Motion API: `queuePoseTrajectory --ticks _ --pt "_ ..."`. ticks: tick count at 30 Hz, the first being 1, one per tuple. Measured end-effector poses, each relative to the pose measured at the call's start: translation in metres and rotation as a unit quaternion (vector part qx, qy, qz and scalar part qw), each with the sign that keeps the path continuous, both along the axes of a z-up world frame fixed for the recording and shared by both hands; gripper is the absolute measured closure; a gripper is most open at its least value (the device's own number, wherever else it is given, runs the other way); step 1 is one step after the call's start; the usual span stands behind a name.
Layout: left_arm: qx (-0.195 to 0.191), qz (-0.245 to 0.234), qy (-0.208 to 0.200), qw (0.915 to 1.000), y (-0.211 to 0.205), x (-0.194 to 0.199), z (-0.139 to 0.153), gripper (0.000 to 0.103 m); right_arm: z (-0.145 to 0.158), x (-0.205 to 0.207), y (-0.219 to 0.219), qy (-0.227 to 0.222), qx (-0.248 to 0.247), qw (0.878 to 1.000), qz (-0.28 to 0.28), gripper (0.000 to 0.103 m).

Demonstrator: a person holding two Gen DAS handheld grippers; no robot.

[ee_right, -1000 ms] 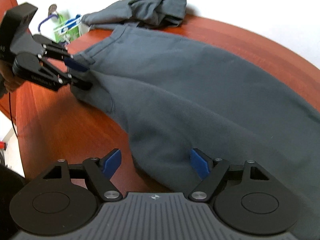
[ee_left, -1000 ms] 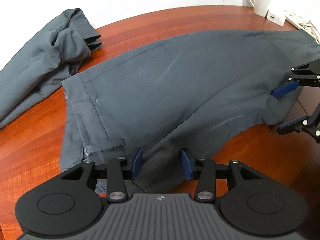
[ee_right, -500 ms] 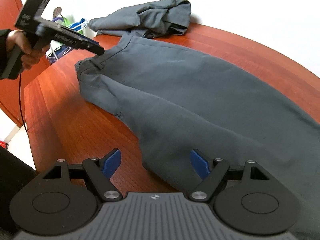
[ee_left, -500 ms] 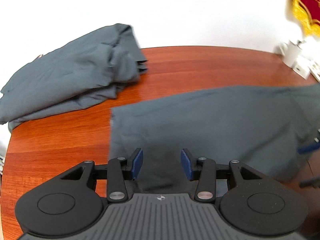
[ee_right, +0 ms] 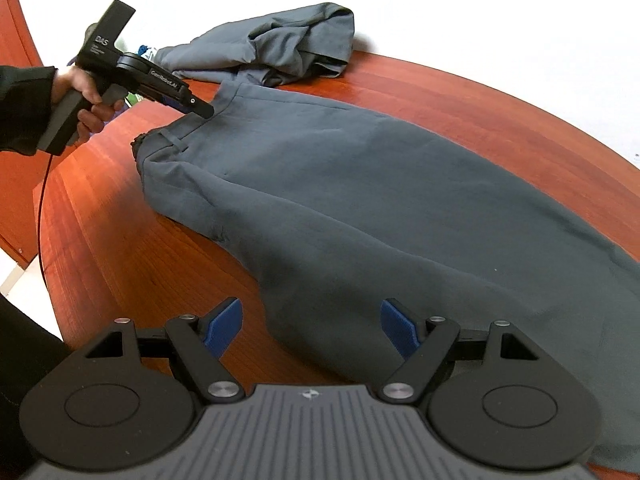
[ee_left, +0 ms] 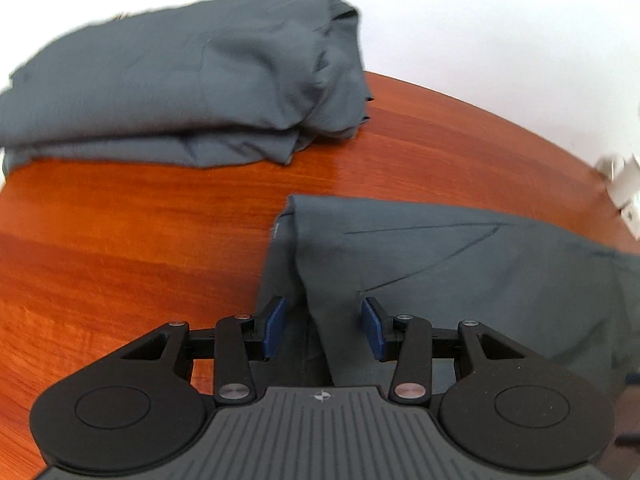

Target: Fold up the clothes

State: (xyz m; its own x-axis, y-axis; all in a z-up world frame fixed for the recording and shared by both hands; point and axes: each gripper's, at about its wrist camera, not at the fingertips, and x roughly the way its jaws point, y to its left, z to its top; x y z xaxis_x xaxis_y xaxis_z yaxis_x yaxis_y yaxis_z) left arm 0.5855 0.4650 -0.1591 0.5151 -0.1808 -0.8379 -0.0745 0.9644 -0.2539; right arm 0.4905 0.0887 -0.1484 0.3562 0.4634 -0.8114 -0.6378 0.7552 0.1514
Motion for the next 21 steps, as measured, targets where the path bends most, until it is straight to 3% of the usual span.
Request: queuePoseTrajectory --ticks 3,6,8,10,13,15,21 --pt "-0.048 0.001 0.000 0.9988 0.010 0.004 -0.007 0.065 0.002 -0.002 -0.002 0.000 -0.004 1.000 -0.004 0.020" --pt "-0.083 0.005 -0.009 0.9965 0.018 0.004 -0.010 0.082 0.004 -0.003 -0.004 -0.001 -0.007 1.000 -0.010 0.020" --pt "-0.104 0.008 -0.019 0.9944 0.022 0.004 -0.012 0.099 0.005 -0.004 -0.005 -0.001 -0.009 1.000 -0.011 0.020" --pt "-0.114 0.012 -0.029 0.9930 0.024 0.003 -0.011 0.100 0.005 -0.004 -0.007 -0.002 -0.012 1.000 -0.013 0.020" --pt "-0.119 0.035 -0.085 0.9886 0.026 -0.005 0.003 0.100 0.005 -0.004 -0.008 -0.004 -0.014 1.000 -0.014 0.020" --pt "-0.103 0.053 -0.102 0.9881 0.025 -0.006 0.009 0.100 0.006 -0.005 -0.009 -0.005 -0.014 1.000 -0.016 0.020" --pt "-0.042 0.057 -0.059 0.9957 0.011 0.009 -0.003 0.098 0.006 -0.004 -0.008 -0.006 -0.013 1.000 -0.013 0.020"
